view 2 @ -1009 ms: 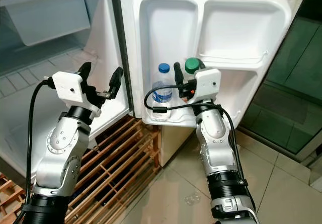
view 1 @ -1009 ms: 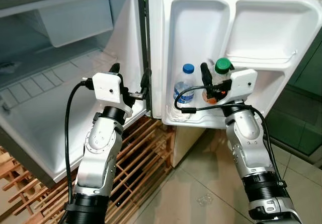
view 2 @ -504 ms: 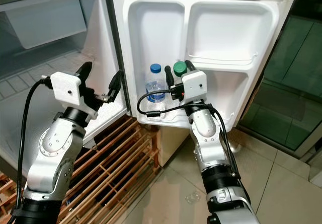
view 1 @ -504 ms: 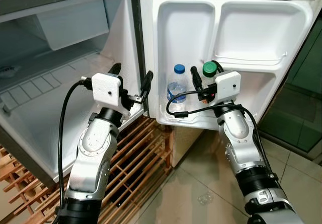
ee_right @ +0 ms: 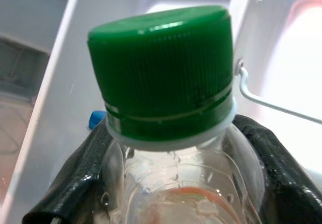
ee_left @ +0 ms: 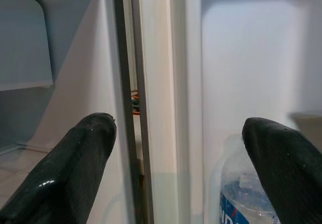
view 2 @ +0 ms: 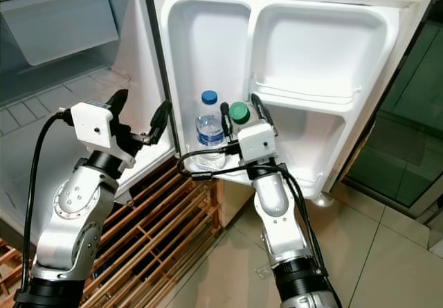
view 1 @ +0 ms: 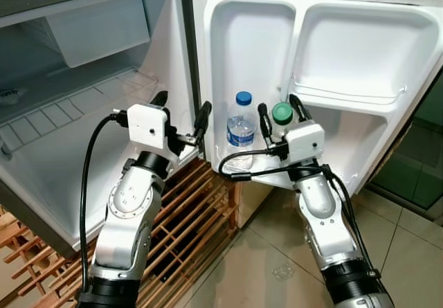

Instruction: Restocking fridge

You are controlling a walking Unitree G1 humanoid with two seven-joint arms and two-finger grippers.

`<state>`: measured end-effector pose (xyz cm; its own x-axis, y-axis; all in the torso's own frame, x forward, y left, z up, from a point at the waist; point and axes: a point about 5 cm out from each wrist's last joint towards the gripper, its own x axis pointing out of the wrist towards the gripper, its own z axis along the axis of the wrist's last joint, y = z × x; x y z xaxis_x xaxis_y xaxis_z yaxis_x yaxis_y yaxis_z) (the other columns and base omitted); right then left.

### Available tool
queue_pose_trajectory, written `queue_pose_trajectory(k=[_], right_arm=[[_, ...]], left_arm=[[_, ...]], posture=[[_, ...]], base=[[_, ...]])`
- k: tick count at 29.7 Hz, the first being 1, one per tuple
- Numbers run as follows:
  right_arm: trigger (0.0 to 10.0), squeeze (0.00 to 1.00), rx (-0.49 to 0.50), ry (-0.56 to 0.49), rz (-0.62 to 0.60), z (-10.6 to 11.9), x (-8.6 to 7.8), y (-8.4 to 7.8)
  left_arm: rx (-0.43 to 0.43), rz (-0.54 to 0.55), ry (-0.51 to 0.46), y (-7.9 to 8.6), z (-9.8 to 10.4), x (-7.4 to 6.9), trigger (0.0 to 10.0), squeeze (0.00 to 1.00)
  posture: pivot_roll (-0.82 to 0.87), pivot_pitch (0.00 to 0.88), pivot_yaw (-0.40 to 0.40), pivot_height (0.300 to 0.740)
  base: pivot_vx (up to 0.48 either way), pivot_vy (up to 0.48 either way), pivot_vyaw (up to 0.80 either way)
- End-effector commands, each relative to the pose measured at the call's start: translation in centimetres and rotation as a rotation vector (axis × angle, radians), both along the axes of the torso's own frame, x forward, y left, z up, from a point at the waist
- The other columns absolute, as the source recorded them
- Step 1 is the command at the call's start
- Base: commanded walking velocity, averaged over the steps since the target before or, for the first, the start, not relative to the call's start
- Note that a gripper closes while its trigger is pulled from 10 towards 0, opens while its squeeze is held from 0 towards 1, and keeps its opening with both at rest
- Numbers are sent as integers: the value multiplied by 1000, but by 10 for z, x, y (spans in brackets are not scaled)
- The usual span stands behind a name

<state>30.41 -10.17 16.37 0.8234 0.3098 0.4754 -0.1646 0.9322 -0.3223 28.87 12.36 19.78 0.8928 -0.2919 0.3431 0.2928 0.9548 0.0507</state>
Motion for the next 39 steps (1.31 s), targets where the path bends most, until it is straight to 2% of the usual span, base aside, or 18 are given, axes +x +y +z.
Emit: queue_pose_trajectory(k=[1,5,9,12,14,17,20,22,24,26,28,29,33,39], right_arm=[[0,0,-39,-65,26,10,-3,5],[0,0,-89,-84,42,9,-6,8],[0,0,-107,-209,46,27,-14,11],[0,0,-98,-269,35,39,-18,12],[0,0,-88,-273,37,42,-20,12],[0,0,-79,-249,48,39,-21,12],[0,0,-57,-107,128,22,-20,18],[0,0,-55,-73,158,17,-21,20],[0,0,0,17,158,8,-16,18],[0,0,14,42,158,5,-14,17],[0,0,-18,65,137,-4,-9,11],[0,0,-18,65,137,-4,-9,11],[0,0,-167,13,119,-10,-4,6],[0,0,-245,-42,113,-7,3,5]], left_arm=[[-3,0,-4,-1,2,0,10000,0],[-6,0,-4,-2,2,1,10000,0],[-7,6,-6,-1,2,1,10000,0],[-7,7,-6,-1,1,0,10000,0],[-7,8,-5,-1,1,0,10000,0],[-7,9,-3,-1,1,0,10000,0],[-9,10,-2,-1,1,1,10000,0],[-9,10,-2,-2,1,1,10000,0],[-10,11,-1,-1,1,1,10000,0],[-10,12,-1,-1,0,1,10000,0],[-13,15,0,-1,0,0,10000,0],[-13,15,0,-1,0,0,10000,0],[-13,15,2,0,0,0,10000,0],[-8,13,5,1,0,-1,10000,0]], posture=[[-80,0,65,740],[-80,0,63,740],[-77,0,60,740],[-77,0,59,740],[-77,0,59,740],[-82,0,61,740],[-86,0,62,740],[-86,0,63,740],[-86,0,64,740],[-86,0,64,740],[-85,0,65,740],[-85,0,65,740],[-80,0,72,740],[-76,0,81,740]], base=[[0,0,0],[0,0,0],[0,0,0],[0,0,0],[0,0,0],[0,0,0],[0,0,0],[0,0,0],[0,0,0],[0,0,0],[0,0,0],[0,0,0],[0,0,0],[0,0,0]])
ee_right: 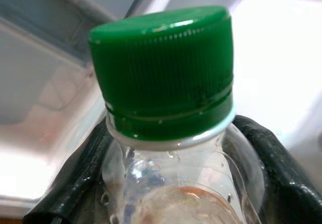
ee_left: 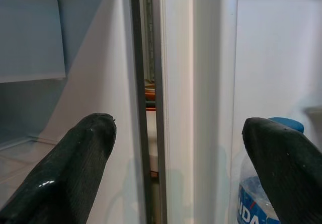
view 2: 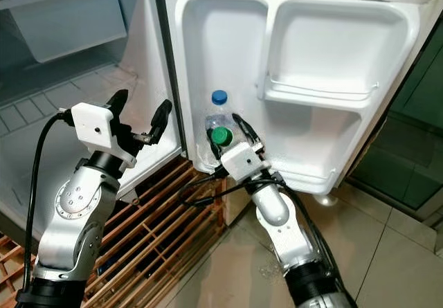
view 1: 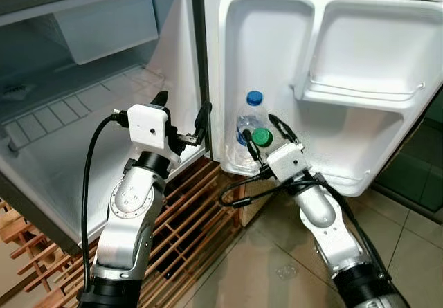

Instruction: Restocking fridge

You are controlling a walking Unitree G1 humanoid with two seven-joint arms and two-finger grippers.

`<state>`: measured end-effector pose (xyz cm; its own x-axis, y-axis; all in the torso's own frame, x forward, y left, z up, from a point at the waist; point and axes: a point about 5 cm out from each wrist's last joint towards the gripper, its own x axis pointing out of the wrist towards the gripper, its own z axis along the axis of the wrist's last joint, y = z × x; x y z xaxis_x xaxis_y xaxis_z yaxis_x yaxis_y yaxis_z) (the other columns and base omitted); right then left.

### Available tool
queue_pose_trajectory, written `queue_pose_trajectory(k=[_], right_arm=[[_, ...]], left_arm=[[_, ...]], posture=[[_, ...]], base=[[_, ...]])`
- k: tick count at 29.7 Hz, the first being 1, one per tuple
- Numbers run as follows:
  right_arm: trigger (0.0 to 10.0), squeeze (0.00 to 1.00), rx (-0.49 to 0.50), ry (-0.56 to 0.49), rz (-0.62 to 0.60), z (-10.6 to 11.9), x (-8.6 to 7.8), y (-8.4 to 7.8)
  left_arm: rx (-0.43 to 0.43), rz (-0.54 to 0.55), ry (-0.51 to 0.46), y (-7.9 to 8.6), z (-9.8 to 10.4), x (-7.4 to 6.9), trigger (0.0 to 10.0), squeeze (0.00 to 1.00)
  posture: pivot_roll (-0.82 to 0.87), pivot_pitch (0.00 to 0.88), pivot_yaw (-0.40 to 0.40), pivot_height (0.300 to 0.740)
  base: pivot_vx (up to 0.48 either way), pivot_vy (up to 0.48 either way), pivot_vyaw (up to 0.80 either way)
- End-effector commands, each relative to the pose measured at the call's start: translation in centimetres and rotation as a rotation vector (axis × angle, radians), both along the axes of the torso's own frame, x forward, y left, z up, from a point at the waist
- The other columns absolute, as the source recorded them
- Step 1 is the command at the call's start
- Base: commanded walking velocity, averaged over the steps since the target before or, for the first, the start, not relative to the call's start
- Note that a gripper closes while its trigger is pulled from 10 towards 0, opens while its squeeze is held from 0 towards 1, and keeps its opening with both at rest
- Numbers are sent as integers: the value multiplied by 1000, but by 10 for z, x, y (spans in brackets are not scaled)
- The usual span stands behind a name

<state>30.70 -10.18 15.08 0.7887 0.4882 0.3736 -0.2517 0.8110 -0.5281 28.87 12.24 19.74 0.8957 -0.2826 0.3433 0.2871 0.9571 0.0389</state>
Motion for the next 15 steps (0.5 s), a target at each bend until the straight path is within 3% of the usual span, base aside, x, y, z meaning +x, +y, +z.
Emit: queue_pose_trajectory(k=[1,5,10,15], right_arm=[[0,0,-13,-51,24,5,2,4],[0,0,-12,-50,24,3,4,4],[0,0,124,59,-50,-8,15,-5],[0,0,192,84,-113,-9,21,-14]], left_arm=[[4,6,2,2,0,-2,10000,0],[8,4,3,2,0,-3,10000,0],[18,-1,7,3,0,-4,10000,0],[20,-8,13,2,-1,-4,10000,0]], posture=[[-74,0,82,740],[-70,0,86,740],[-62,0,95,740],[-72,0,101,740]], base=[[0,0,0],[0,0,0],[0,0,0],[0,0,0]])
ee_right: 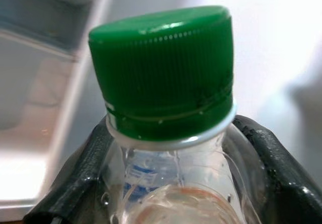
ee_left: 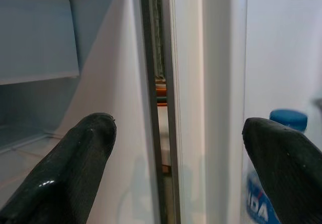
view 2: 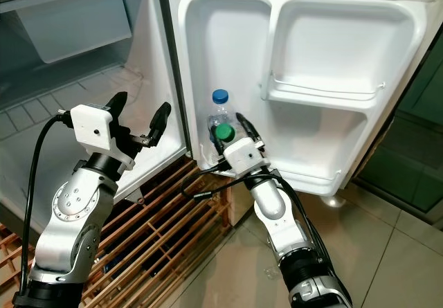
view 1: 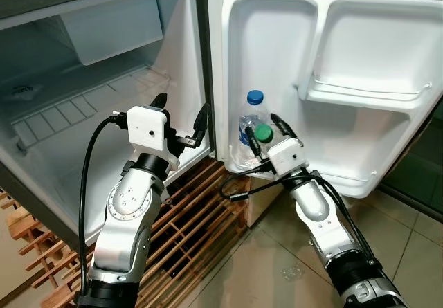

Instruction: Restocking fridge

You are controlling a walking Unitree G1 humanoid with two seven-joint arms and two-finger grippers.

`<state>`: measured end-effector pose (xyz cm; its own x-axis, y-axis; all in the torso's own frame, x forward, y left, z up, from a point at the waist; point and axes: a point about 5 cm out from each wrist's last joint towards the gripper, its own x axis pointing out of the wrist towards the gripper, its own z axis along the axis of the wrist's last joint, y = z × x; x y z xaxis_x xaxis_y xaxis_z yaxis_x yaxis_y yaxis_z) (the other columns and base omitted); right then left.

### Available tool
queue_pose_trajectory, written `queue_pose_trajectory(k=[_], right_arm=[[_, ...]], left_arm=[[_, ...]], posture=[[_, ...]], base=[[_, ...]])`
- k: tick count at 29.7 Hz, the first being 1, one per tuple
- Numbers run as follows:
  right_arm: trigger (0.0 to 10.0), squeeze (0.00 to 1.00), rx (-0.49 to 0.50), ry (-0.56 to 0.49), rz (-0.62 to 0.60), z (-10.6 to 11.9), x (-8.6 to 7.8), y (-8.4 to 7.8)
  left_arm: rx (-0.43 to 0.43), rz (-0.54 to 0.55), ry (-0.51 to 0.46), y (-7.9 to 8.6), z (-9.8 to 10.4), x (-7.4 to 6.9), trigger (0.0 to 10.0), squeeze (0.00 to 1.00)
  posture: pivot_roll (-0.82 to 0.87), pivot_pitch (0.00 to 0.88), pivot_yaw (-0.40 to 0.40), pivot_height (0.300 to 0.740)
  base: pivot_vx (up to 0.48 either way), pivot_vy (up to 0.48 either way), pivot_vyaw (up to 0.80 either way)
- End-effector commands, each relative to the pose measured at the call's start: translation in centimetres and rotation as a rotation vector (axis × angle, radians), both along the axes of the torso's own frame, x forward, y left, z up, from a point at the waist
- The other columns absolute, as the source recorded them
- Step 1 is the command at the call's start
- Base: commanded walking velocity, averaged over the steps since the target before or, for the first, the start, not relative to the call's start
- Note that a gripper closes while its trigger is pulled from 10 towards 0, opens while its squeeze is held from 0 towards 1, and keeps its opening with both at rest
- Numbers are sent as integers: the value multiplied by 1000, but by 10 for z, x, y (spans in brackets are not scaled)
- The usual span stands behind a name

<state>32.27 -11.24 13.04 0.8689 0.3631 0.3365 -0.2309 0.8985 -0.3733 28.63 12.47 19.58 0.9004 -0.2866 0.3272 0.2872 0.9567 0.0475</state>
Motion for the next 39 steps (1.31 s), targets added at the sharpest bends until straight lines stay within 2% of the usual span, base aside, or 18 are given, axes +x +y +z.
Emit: queue_pose_trajectory(k=[1,3,4,7,8,13,17,21,23,24,25,32,33,34,35,39], right_arm=[[0,0,40,-35,-40,11,6,-5],[0,0,55,-20,-69,9,8,-10],[0,0,123,20,-104,6,10,-18],[0,0,238,92,-145,2,13,-26],[0,0,238,92,-145,2,13,-26],[0,0,371,181,-179,-2,18,-34],[0,0,391,204,-165,-2,19,-33],[0,0,433,295,-141,-8,23,-31],[0,0,435,305,-140,-8,23,-31],[1294,0,432,317,-140,-9,24,-31],[10000,0,420,347,-142,-12,25,-31],[10000,0,480,419,-178,-15,29,-37],[10000,471,479,428,-191,-15,29,-38],[10000,471,481,429,-197,-15,29,-40],[10000,1000,476,435,-204,-15,28,-41],[10000,1000,461,466,-214,-8,25,-39]], left_arm=[[6,-9,0,-1,1,-2,10000,0],[6,-9,0,-2,1,-2,10000,0],[6,-10,1,-2,1,-2,10000,0],[4,-12,5,-3,0,-2,10000,0],[4,-12,5,-3,0,-2,10000,0],[0,-14,10,-5,-1,-2,10000,0],[-3,-14,13,-6,-1,-2,10000,0],[-8,-11,17,-6,-2,-1,10000,0],[-8,-11,17,-6,-2,-1,10000,0],[-9,-10,18,-6,-2,-1,10000,0],[-11,-7,20,-6,-3,-1,10000,0],[-9,-3,21,-6,-3,-2,10000,0],[-8,-2,21,-6,-4,-2,10000,0],[-8,-2,21,-6,-4,-2,10000,0],[-8,-2,21,-6,-4,-3,10000,0],[-7,2,24,-7,-5,-4,10000,0]], posture=[[-73,0,101,740],[-74,0,101,740],[-78,0,102,740],[-79,0,101,740],[-79,0,101,740],[-88,0,96,740],[-88,0,95,740],[-89,0,86,740],[-89,0,86,740],[-88,0,82,740],[-86,0,79,740],[-85,0,72,740],[-85,0,71,740],[-86,0,68,740],[-86,0,68,740],[-93,0,54,740]], base=[[0,0,0],[0,0,0],[0,0,0],[0,0,0],[0,0,0],[0,0,0],[0,0,0],[0,0,0],[0,0,0],[0,0,0],[0,0,0],[0,0,0],[0,0,0],[0,0,0],[0,0,0],[0,0,0]])
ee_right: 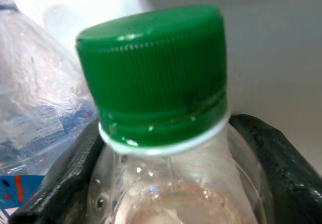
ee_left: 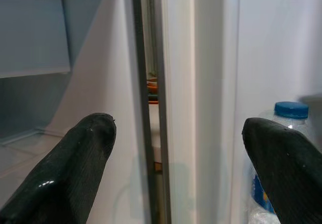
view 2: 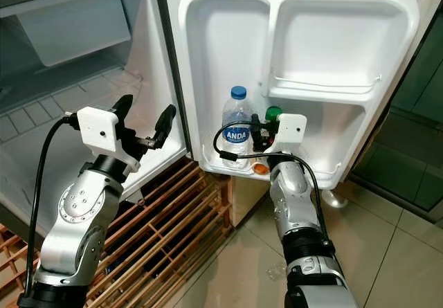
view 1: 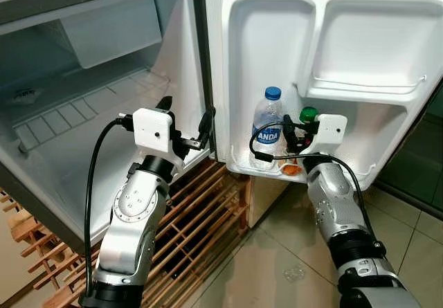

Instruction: Restocking fridge

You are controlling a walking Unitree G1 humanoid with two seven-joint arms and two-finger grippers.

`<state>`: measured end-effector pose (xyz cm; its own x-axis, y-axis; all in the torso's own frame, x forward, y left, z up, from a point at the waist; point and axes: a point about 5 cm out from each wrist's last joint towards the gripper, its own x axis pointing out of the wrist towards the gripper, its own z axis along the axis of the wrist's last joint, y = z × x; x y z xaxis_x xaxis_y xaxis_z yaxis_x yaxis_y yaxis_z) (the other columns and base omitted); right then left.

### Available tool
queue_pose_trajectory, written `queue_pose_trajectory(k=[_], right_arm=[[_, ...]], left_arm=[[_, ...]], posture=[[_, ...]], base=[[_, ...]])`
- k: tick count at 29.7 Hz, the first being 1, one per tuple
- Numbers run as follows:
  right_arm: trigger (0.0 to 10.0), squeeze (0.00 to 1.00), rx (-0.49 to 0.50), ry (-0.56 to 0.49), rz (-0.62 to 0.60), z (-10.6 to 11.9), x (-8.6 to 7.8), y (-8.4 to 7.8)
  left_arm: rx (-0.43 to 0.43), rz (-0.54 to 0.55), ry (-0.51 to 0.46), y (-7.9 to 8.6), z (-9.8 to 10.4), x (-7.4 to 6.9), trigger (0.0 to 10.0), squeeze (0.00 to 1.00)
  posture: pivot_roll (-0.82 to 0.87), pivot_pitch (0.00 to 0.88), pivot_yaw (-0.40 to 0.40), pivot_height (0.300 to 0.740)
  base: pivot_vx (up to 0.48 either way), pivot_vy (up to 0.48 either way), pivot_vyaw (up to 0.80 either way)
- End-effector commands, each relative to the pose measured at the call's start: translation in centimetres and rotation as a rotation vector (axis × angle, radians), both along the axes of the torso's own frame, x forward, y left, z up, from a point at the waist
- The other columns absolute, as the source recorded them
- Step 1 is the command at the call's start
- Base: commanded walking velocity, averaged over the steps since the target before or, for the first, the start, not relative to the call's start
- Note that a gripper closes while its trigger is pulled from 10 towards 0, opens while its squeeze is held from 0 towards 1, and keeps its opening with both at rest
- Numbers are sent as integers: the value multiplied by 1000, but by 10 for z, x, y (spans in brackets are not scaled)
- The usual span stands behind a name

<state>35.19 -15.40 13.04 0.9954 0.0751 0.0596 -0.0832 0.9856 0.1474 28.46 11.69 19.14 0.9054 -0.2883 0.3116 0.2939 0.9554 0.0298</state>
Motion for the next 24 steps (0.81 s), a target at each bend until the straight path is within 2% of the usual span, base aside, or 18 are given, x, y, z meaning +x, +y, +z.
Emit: queue_pose_trajectory(k=[1,8,13,19,24], right_arm=[[10000,1000,-16,74,6,-4,-5,4],[10000,1000,-63,54,-3,10,-14,7],[10000,1000,-74,101,-46,12,-29,3],[10000,1000,-51,165,-8,12,-55,1],[10000,1000,-73,166,19,12,-60,-2]], left_arm=[[6,9,4,1,-1,-3,10000,0],[7,9,0,-1,-2,-3,10000,0],[22,-3,4,-2,-3,-5,10000,0],[61,-12,70,-2,-14,-9,10000,0],[48,8,102,-3,-20,-7,10000,0]], posture=[[-96,0,51,740],[-111,0,41,740],[-127,0,27,740],[-161,0,5,740],[-176,0,15,740]], base=[[0,0,0],[0,0,0],[0,0,0],[0,0,0],[0,0,0]])
